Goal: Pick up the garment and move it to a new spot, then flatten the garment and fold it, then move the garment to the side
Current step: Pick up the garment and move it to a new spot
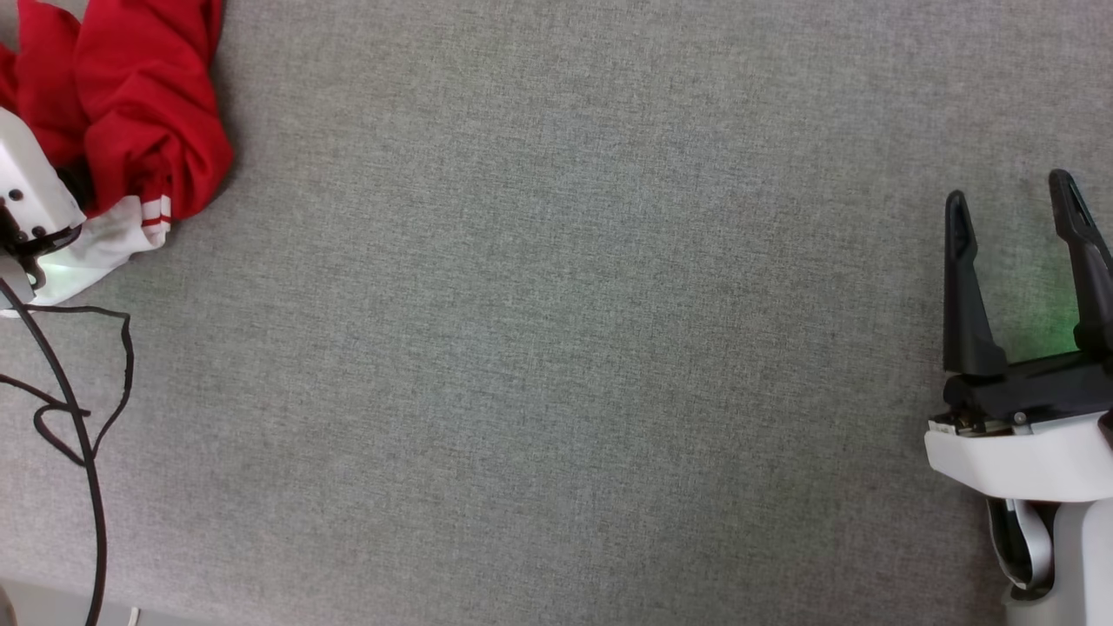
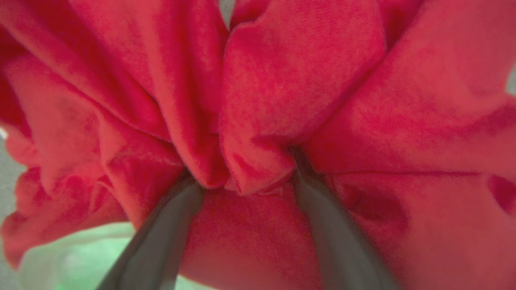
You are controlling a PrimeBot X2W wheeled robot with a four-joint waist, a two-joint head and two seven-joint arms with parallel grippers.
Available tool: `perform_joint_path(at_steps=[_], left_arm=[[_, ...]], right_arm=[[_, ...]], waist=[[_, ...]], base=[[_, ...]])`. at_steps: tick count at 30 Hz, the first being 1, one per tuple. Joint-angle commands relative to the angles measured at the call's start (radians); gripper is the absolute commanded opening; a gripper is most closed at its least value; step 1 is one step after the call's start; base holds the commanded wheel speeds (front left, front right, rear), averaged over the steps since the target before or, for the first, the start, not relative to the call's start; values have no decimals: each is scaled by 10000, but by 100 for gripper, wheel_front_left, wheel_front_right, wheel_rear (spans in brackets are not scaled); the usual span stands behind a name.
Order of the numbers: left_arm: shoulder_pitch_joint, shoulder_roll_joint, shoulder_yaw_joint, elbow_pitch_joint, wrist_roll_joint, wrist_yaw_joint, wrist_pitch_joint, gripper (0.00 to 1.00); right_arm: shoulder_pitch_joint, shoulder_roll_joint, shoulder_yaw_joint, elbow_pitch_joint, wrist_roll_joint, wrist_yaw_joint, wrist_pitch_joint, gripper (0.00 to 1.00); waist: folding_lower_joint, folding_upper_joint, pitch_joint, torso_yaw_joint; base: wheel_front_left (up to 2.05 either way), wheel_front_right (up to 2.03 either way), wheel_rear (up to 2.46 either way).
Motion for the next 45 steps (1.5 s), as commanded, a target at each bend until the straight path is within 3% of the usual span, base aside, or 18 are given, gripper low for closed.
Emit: perform_joint_path(at_steps=[1, 2, 9, 15, 22, 26, 35, 45], left_arm=[[460, -461, -412, 564, 111, 29, 96, 42], [392, -438, -466, 578, 102, 27, -11, 0], [-318, 475, -1135, -148, 294, 25, -1510, 0], [-682, 909, -2271, -1206, 255, 25, -2521, 0], [-964, 968, -3525, -2893, 473, 25, -2758, 0], [-1178, 1017, -4299, -4239, 640, 25, -2455, 0], [-1597, 553, -5850, -5943, 686, 24, -1884, 0], [-1932, -563, -8688, -6018, 346, 26, -2218, 0]], right_arm=[[-156, -71, 27, 28, 32, -7, -24, 100], [-165, -67, 28, 54, 44, -7, -23, 100], [93, 114, 29, 227, 114, -7, -24, 100], [317, 252, 92, 435, 191, -7, -24, 100], [593, 402, 115, 634, 298, -7, -23, 100], [790, 451, 117, 722, 426, -7, -23, 100], [860, 459, 48, 798, 1087, -7, -24, 100], [628, 460, 8, 867, 1548, -7, -23, 100]], waist=[[1, 0, -17, -34], [1, 0, -51, -44], [1, 0, -772, -23], [1, 0, -1699, 101], [1, 0, -2688, 11], [1, 0, -3165, -383], [1, 0, -3501, -1547], [1, 0, -3234, -2853]], base=[[0, 0, 0], [0, 0, 0], [0, 0, 0], [0, 0, 0], [0, 0, 0], [0, 0, 0], [0, 0, 0], [0, 0, 0]])
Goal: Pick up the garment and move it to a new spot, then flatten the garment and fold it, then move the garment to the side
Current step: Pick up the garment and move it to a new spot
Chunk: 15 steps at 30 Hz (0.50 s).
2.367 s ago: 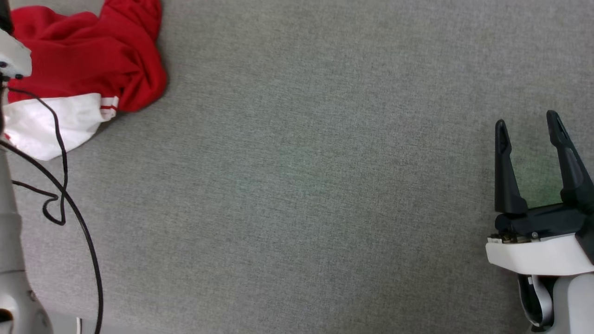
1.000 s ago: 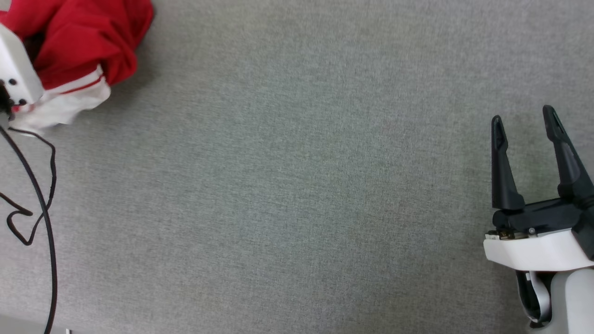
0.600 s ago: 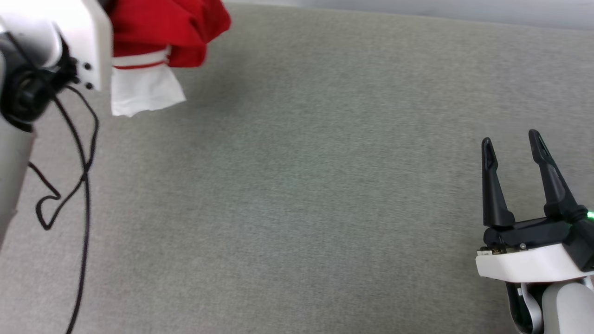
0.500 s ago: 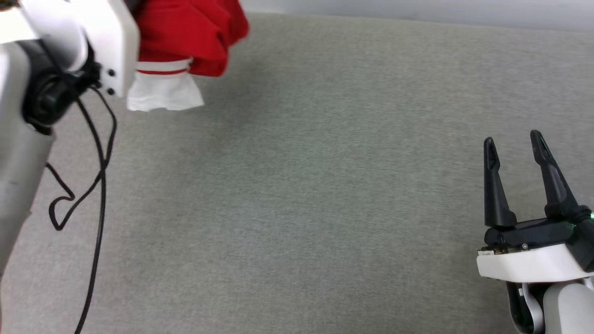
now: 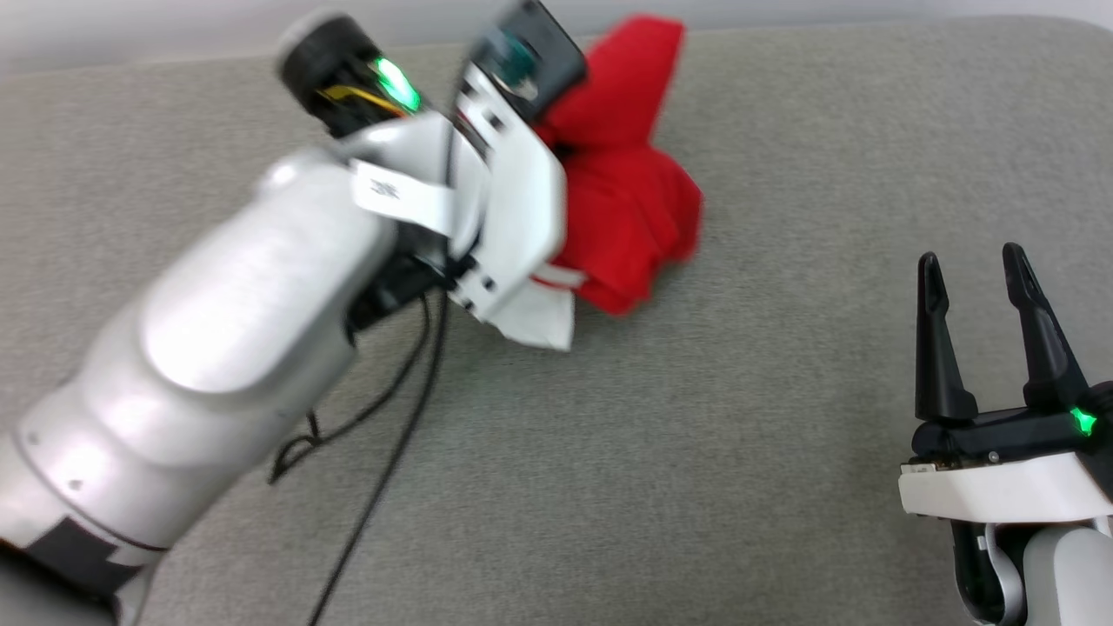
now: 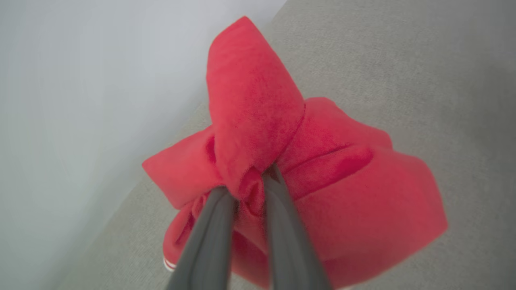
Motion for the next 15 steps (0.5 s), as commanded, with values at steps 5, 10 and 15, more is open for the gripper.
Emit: perform_joint_path(at_steps=[5, 10, 15], left_arm=[[-107, -634, -1613, 753, -447, 24, -644, 0], [47, -1378, -3092, 1688, -832, 24, -1307, 0], [601, -2186, -3755, 2567, -1132, 22, -1576, 0]], right_arm=[[-228, 35, 6, 4, 196, -7, -21, 100], [-311, 32, -21, -17, 269, -7, -22, 100], [-418, 31, -23, -30, 323, -7, -21, 100]], waist=[[1, -1, 366, -656], [1, -1, 642, -893], [1, -1, 878, -1010]], base=[[0, 0, 0], [0, 0, 0], [0, 0, 0]])
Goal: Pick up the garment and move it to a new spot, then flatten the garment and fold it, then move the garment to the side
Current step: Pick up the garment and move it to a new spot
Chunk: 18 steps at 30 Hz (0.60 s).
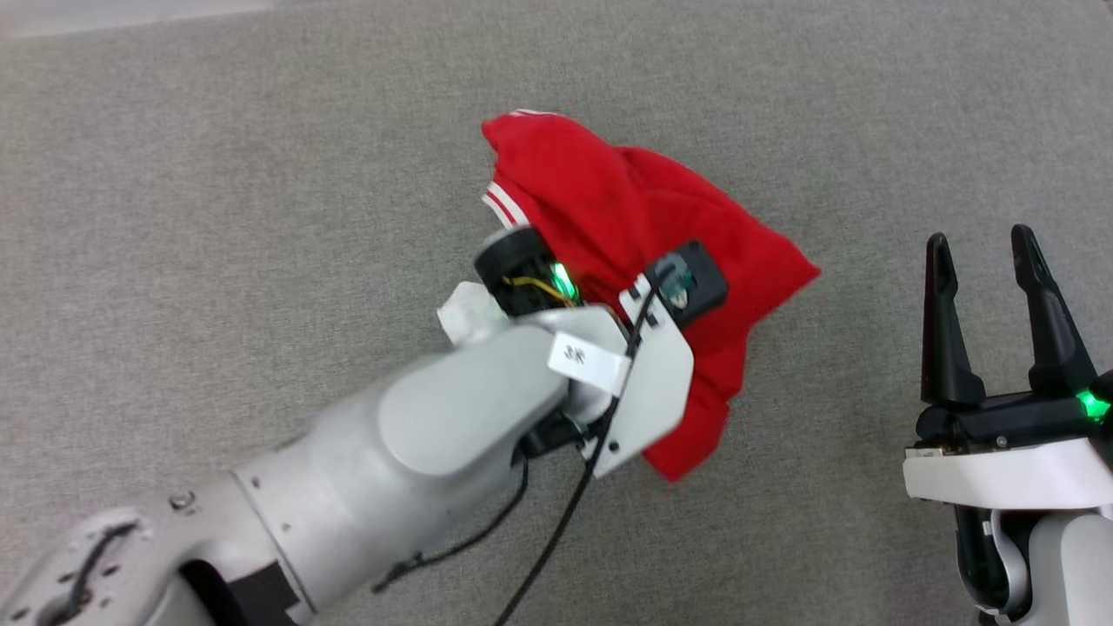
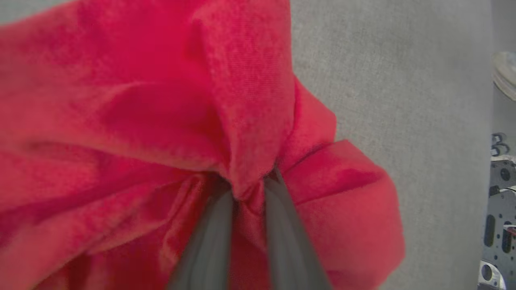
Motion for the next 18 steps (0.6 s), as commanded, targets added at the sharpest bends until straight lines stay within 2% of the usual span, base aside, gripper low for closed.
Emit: perform_joint_path(at_steps=[1, 6, 7, 8, 14, 18], left_arm=[[209, -138, -81, 161, 1, 20, -73, 0], [647, -573, -159, 588, 231, 6, -168, 0], [649, -619, -159, 640, 278, 2, -292, 11], [591, -643, -156, 716, 328, 2, -518, 100], [369, -932, 53, 1196, 703, 88, -2591, 100], [682, -943, 275, 1200, 1152, 743, -4164, 100]], right_arm=[[-161, 25, 7, -44, 50, -7, -21, 100], [-151, 25, -58, -38, 28, -7, -22, 100], [-128, 25, -66, -10, -10, -7, -21, 100], [-94, 26, -79, 13, -37, -7, -22, 100], [213, 26, -113, 142, -202, -7, -21, 100], [458, 24, -145, 190, -289, -7, -22, 100]], waist=[[0, -1, 88, -44], [0, -1, 142, 6], [0, -1, 110, 46], [0, -1, 58, 89], [0, -1, -547, 471], [0, -1, -1058, 736]], base=[[0, 0, 0], [0, 0, 0], [0, 0, 0], [0, 0, 0], [0, 0, 0], [0, 0, 0]])
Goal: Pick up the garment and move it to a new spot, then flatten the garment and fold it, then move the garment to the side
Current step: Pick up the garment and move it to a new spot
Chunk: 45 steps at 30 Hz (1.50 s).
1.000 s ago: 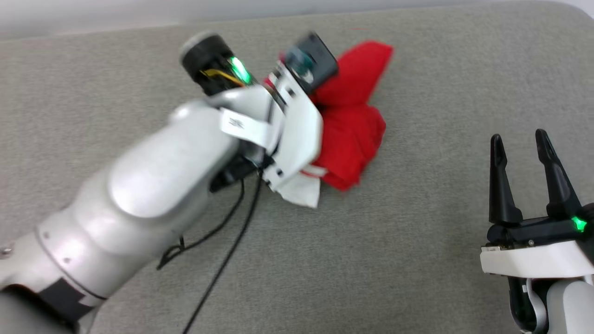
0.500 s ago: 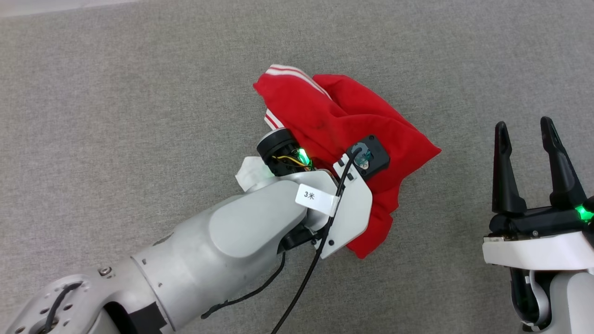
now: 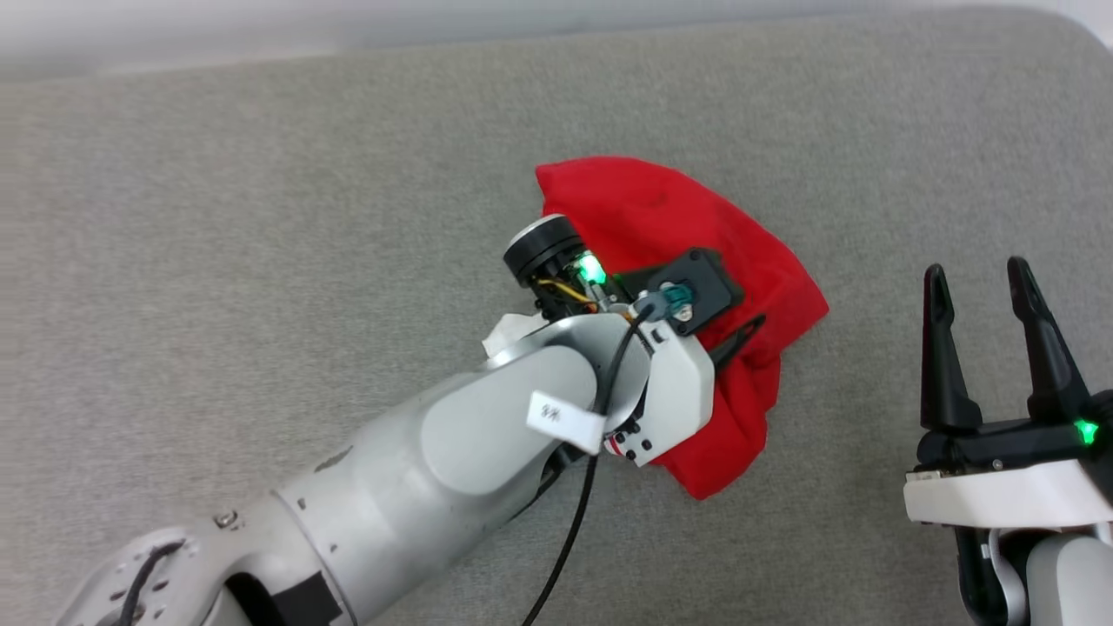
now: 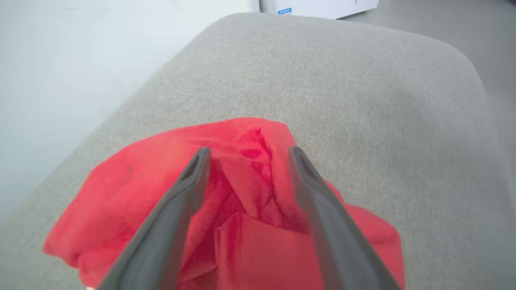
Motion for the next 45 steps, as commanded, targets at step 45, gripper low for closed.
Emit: perform_joint_path(at_steps=[45], left_arm=[[10256, 888, 9655, -5019, 4461, 3415, -3011, 100]], right_arm=[[2082, 21, -127, 615, 262, -7, -22, 100]], waist=[[0, 0, -2864, 1412]], base=[[0, 0, 0]])
